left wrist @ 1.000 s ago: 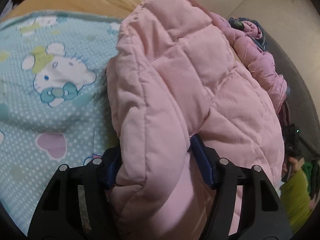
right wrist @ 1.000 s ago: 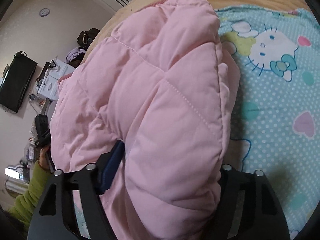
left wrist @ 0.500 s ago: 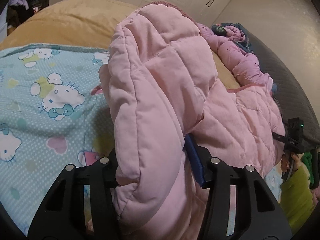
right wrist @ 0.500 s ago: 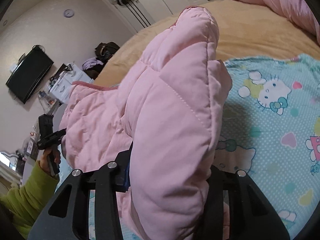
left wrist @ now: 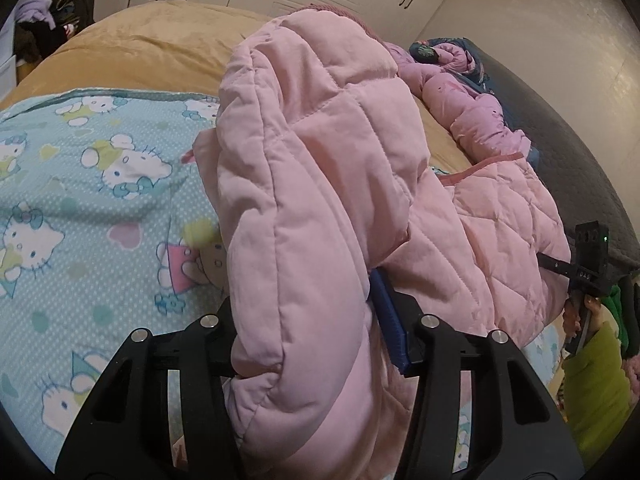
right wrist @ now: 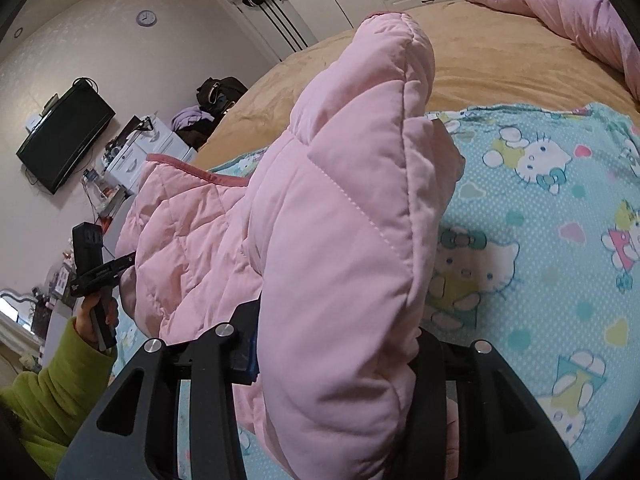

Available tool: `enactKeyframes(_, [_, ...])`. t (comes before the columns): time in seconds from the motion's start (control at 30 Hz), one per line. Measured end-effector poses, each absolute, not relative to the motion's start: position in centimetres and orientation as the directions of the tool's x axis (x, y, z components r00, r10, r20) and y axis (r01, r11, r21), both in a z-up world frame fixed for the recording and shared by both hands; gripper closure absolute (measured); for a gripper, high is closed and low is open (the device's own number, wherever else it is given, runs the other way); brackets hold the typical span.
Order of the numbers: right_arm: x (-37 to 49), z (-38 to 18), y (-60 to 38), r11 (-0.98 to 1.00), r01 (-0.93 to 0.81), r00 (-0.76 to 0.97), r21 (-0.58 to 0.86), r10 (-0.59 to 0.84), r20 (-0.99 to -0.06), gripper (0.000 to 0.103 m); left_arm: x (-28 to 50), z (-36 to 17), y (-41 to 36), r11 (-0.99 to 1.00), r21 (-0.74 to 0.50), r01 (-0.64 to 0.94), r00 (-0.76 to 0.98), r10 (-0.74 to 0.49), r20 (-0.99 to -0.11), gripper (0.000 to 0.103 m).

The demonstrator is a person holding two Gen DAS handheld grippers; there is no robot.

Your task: Fold large clothes

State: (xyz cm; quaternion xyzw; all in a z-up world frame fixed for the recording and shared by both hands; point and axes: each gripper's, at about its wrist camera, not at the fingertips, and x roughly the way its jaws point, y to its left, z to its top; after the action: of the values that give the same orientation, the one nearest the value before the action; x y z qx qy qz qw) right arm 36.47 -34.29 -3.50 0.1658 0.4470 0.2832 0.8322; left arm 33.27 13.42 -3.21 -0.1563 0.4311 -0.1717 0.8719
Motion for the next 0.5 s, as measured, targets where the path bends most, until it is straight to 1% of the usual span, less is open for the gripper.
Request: enactKeyframes(0.5, [32.4,-5.0,-35.4,0.767,-0.318,0.432,0.558,0.641,-0.635,0.063,28.8,-3.8,14.2,0.893,-0.42,0.161,0.572,-0.431,-0.698,0.061])
